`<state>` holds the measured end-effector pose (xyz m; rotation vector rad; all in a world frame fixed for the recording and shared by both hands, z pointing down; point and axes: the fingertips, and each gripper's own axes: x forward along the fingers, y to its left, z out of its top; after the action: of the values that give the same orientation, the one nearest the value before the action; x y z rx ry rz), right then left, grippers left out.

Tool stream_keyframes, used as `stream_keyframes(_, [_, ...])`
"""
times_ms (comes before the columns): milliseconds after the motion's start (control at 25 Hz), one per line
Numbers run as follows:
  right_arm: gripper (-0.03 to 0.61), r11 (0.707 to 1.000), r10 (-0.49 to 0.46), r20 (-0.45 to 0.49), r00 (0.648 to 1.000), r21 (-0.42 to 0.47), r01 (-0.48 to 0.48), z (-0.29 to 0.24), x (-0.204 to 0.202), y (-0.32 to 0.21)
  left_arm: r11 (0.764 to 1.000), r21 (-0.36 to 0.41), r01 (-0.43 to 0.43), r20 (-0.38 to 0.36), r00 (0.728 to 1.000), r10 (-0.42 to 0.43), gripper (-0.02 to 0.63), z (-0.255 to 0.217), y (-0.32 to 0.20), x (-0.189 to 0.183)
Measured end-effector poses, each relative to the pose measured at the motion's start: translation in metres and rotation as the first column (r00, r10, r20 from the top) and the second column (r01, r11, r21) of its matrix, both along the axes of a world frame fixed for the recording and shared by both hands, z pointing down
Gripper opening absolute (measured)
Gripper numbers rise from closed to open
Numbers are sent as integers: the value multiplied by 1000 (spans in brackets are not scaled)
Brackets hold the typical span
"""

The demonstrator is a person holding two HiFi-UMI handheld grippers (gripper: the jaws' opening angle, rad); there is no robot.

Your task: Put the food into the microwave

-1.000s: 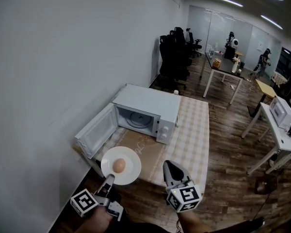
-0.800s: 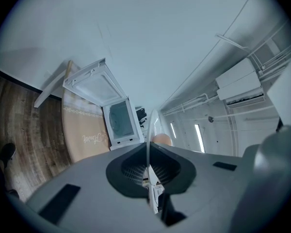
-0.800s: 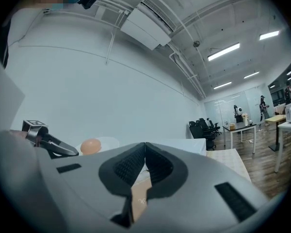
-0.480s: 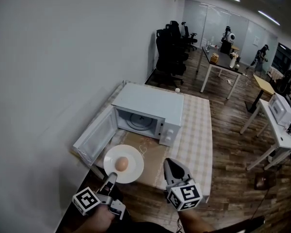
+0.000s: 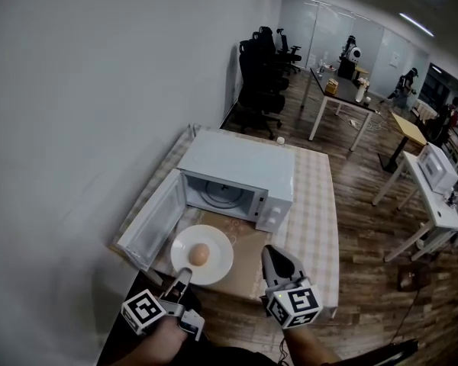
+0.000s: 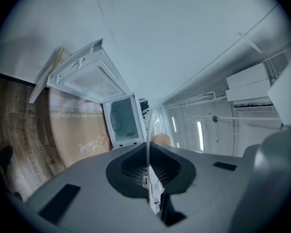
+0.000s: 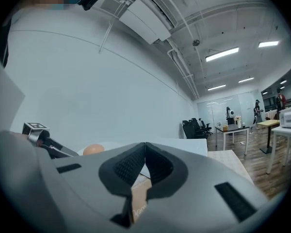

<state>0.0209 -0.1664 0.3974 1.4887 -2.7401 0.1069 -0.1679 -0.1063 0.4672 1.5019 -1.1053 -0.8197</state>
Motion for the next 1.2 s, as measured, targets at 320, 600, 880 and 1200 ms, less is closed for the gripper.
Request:
stream_keyframes(320, [9,998,67,-28,997,-9,-68,7,-16,-19,997,-37,-63,-24,998,62,15,27,-29,-18])
stream_keyframes(600, [9,997,71,-49,996,-19,-72,16,-27,-44,994,-79,-78,-26,997,76,15,52,-62,-23])
stream_keyframes(880, [9,998,51,-32,998,-42,-52,26,-33,-75,989,-127,-75,-51,996,69,15,66,-91,-16])
stream_keyframes(1200, [9,997,42,-26,999,-62,-43,25,-29,-118,981,-186,-56,-65,997,45,15,89,-138,-12])
